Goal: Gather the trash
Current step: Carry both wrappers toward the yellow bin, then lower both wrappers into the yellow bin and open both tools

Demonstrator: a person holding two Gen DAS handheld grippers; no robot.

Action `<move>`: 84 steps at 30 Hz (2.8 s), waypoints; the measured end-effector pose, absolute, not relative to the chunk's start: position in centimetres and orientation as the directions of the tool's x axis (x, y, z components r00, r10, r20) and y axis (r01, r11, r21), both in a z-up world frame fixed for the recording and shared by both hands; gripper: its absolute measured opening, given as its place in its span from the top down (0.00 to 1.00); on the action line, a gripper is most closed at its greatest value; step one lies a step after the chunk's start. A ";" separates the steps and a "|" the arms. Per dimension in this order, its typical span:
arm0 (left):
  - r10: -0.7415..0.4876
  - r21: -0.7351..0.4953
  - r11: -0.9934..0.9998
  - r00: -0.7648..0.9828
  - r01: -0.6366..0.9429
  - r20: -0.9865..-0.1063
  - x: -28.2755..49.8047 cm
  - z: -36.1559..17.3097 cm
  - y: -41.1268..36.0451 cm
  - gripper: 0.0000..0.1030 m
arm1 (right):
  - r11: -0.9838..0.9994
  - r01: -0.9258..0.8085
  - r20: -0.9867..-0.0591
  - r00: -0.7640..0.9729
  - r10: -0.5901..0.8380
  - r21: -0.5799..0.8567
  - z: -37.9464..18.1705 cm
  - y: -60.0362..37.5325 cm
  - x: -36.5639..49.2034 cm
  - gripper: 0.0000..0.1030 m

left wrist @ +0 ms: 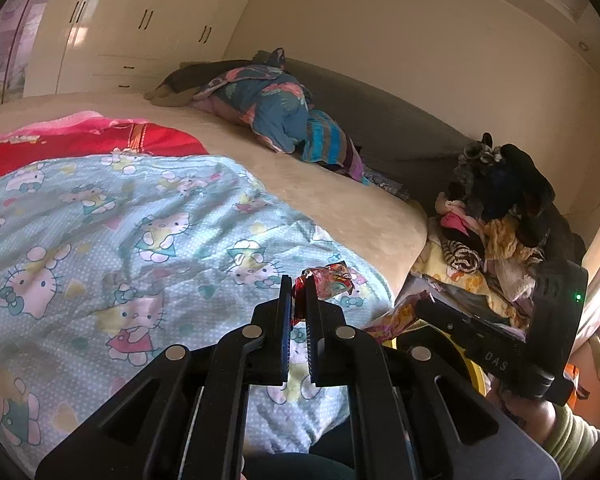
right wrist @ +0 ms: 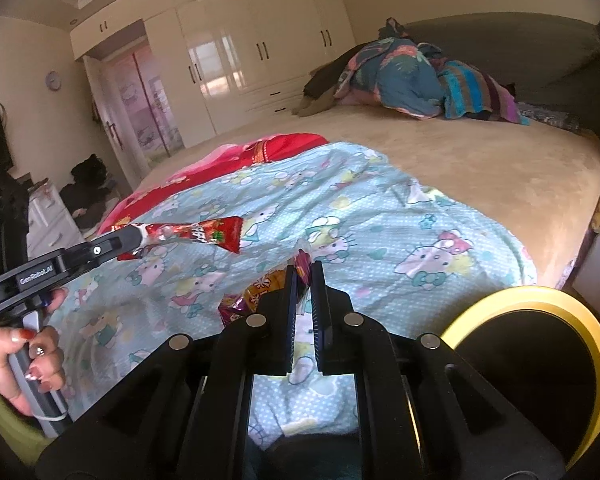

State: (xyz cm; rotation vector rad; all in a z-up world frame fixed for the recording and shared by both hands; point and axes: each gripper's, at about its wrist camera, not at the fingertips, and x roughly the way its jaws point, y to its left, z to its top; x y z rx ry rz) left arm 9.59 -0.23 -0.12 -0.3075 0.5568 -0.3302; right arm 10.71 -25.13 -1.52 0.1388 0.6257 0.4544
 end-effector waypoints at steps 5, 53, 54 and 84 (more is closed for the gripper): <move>-0.397 -0.357 0.902 0.796 0.244 -0.457 9.3 0.3 -1.1 0.94 | 0.900 -0.345 -0.528 0.728 0.437 0.268 -1.3 -26.5 10.3 0.96; -0.551 -0.216 0.823 0.642 0.526 -0.533 7.4 -0.9 -15.5 0.94 | 0.982 -0.075 -0.574 0.803 0.162 0.171 -3.6 -40.1 7.0 0.96; -0.553 -0.214 0.820 0.638 0.531 -0.536 7.3 -1.0 -15.9 0.94 | 0.983 -0.064 -0.576 0.803 0.153 0.172 -3.8 -40.5 7.0 0.96; -0.549 -0.130 0.761 0.525 0.636 -0.650 7.3 -5.7 -23.4 0.94 | 0.975 0.097 -0.639 0.767 0.054 0.199 -7.8 -46.2 7.2 0.96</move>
